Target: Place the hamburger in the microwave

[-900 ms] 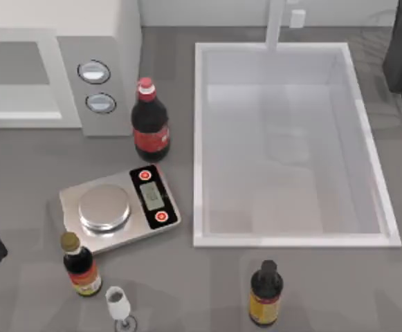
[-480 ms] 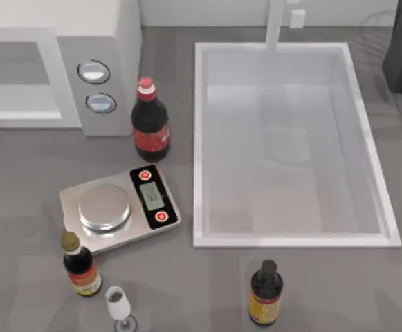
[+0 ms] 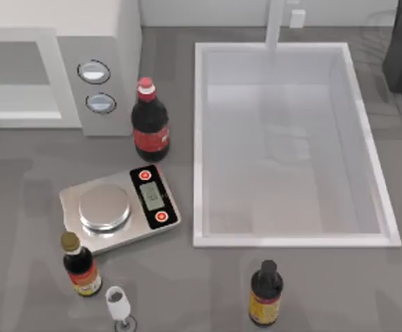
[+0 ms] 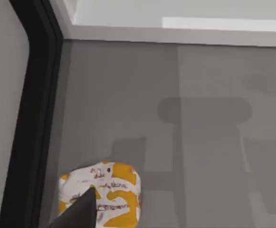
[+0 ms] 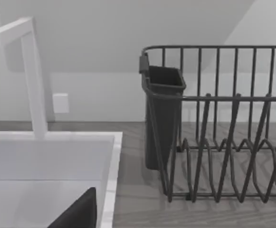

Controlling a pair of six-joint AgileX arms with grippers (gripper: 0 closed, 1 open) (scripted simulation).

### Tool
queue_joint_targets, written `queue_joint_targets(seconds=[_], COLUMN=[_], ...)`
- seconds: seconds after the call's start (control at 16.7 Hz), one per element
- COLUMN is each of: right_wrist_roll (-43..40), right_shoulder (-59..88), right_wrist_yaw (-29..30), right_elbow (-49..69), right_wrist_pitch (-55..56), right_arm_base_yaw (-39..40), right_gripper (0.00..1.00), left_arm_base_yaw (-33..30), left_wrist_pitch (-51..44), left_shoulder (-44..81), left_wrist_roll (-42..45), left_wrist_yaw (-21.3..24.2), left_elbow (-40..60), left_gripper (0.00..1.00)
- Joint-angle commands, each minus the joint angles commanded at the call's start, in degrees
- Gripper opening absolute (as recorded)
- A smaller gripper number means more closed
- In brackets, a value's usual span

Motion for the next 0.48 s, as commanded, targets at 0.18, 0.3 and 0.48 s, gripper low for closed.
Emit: queue_joint_targets(seconds=[0.18,0.3,0.48], right_wrist_roll=[0.0,0.0,0.0], right_shoulder=[0.0,0.0,0.0], right_wrist_yaw=[0.0,0.0,0.0], right_elbow=[0.0,0.0,0.0], right_wrist_pitch=[0.0,0.0,0.0], right_arm_base_yaw=[0.0,0.0,0.0], right_gripper=[1.0,1.0,1.0], left_arm_base_yaw=[2.96,4.89,7.44], left_wrist_pitch=[-8.75,-14.27,-21.65], left_shoulder=[18.91,30.36,44.33], left_wrist_roll=[1.37,2.1,2.97], left_wrist_yaw=[-0.13,-0.25,-0.41], left_elbow=[12.3,19.74,29.13], left_gripper=[1.0,1.0,1.0])
